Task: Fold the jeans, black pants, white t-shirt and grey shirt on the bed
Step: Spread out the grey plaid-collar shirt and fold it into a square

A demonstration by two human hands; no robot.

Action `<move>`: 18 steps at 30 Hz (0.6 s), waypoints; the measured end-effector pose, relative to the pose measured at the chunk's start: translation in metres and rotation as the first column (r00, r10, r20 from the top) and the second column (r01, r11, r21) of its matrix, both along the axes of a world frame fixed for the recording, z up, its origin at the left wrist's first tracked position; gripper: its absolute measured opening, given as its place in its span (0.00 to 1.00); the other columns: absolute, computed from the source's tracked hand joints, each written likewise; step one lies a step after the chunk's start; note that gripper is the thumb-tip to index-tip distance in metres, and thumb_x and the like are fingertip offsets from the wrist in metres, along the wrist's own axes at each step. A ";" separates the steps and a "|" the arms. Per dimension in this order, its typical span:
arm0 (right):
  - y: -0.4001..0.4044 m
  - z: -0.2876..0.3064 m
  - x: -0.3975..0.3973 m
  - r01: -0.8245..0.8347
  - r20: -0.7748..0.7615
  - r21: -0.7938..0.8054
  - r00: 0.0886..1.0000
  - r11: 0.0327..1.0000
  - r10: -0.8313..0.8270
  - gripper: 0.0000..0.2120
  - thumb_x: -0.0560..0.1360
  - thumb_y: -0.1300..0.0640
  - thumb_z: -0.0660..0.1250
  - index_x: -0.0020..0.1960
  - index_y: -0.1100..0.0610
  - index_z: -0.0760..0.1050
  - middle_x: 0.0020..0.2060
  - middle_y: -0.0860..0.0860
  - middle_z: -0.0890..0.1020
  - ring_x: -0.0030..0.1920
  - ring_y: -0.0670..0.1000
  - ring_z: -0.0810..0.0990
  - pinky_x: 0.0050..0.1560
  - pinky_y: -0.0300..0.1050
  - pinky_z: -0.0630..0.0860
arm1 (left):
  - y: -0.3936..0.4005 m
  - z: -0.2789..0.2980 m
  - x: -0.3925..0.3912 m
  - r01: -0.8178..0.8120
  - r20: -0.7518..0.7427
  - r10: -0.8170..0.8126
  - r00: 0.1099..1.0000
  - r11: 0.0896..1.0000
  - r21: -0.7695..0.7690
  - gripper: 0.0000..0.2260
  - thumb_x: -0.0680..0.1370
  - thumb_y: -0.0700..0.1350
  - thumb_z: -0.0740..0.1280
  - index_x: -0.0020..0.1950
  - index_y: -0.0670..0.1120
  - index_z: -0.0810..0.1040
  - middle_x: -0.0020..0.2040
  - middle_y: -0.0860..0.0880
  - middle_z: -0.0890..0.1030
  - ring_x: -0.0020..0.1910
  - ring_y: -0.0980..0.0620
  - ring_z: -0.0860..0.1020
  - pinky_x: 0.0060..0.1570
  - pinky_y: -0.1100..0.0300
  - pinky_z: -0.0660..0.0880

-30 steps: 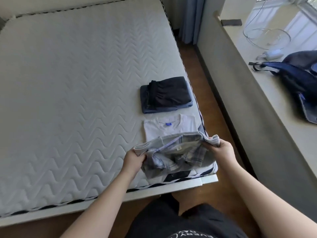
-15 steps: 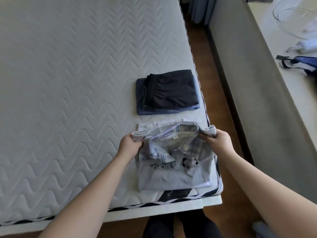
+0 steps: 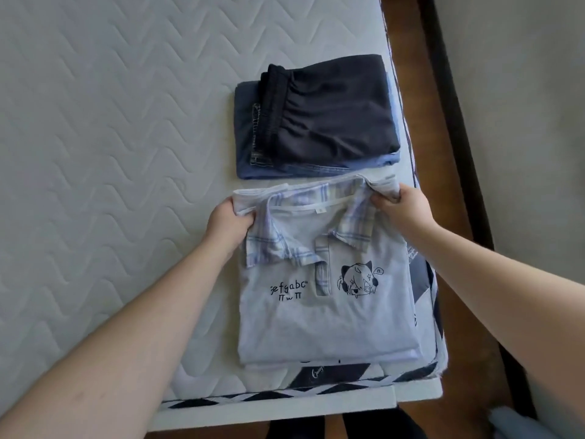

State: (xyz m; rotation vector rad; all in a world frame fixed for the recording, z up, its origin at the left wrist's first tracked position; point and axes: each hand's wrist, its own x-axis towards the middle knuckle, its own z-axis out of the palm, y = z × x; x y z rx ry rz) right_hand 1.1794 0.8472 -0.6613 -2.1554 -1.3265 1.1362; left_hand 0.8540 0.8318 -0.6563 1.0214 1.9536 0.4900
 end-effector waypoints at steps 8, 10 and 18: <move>-0.002 -0.012 -0.007 0.212 0.245 0.054 0.944 0.976 -0.219 0.25 0.74 0.52 0.69 0.69 0.50 0.67 0.64 0.50 0.73 0.64 0.54 0.70 0.64 0.51 0.66 | -0.021 -0.014 0.012 -0.032 -0.286 0.103 0.953 0.970 0.242 0.16 0.78 0.44 0.66 0.65 0.44 0.71 0.57 0.43 0.76 0.54 0.45 0.75 0.56 0.54 0.72; -0.021 -0.005 -0.014 0.174 0.214 0.163 0.954 0.971 -0.207 0.21 0.75 0.52 0.68 0.67 0.50 0.69 0.61 0.50 0.74 0.61 0.53 0.71 0.62 0.50 0.65 | -0.037 -0.014 0.016 0.011 -0.221 0.037 0.975 0.977 0.213 0.12 0.79 0.45 0.65 0.61 0.44 0.73 0.50 0.46 0.78 0.47 0.47 0.77 0.49 0.56 0.73; -0.077 -0.004 -0.051 0.056 0.040 0.029 0.998 0.998 -0.057 0.19 0.79 0.48 0.64 0.67 0.52 0.69 0.57 0.46 0.73 0.53 0.47 0.74 0.48 0.42 0.68 | -0.061 -0.020 0.022 0.163 -0.118 -0.158 0.980 0.986 0.030 0.23 0.77 0.49 0.69 0.70 0.46 0.68 0.46 0.50 0.76 0.44 0.50 0.76 0.44 0.60 0.69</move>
